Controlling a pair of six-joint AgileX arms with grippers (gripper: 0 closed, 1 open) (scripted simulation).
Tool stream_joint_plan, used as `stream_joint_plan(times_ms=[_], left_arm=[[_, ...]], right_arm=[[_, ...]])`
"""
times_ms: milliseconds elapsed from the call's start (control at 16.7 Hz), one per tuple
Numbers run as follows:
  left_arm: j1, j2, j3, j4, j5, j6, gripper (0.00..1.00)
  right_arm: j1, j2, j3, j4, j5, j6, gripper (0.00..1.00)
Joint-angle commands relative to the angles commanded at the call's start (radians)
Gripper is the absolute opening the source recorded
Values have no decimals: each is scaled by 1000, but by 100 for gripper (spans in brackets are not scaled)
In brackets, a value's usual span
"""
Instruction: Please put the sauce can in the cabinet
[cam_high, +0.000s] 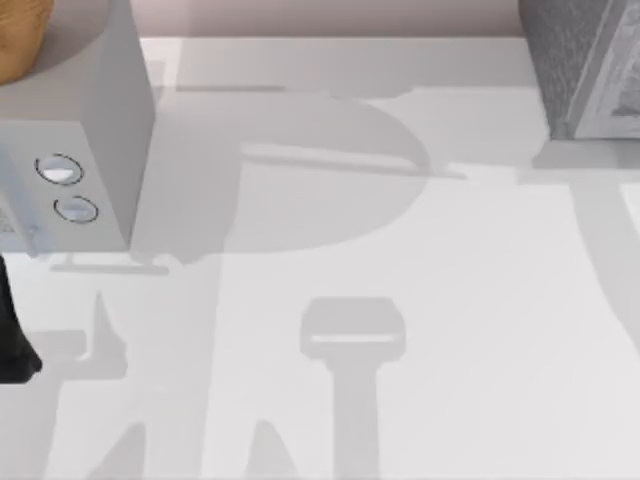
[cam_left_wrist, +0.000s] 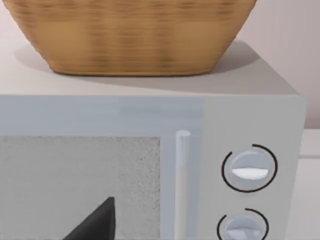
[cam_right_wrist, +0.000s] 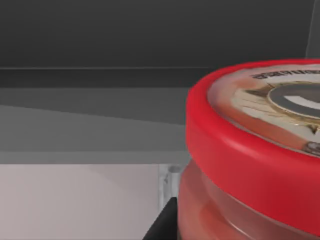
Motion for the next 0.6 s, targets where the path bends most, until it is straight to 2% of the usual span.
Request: stream_joint_plan(times_ms=[420, 600], left_arm=[[0, 0, 0, 0, 0, 0, 100], [0, 0, 0, 0, 0, 0, 100]], right_arm=[[37, 238, 342, -89, 34, 0, 0], [45, 304, 423, -116, 44, 0, 0]])
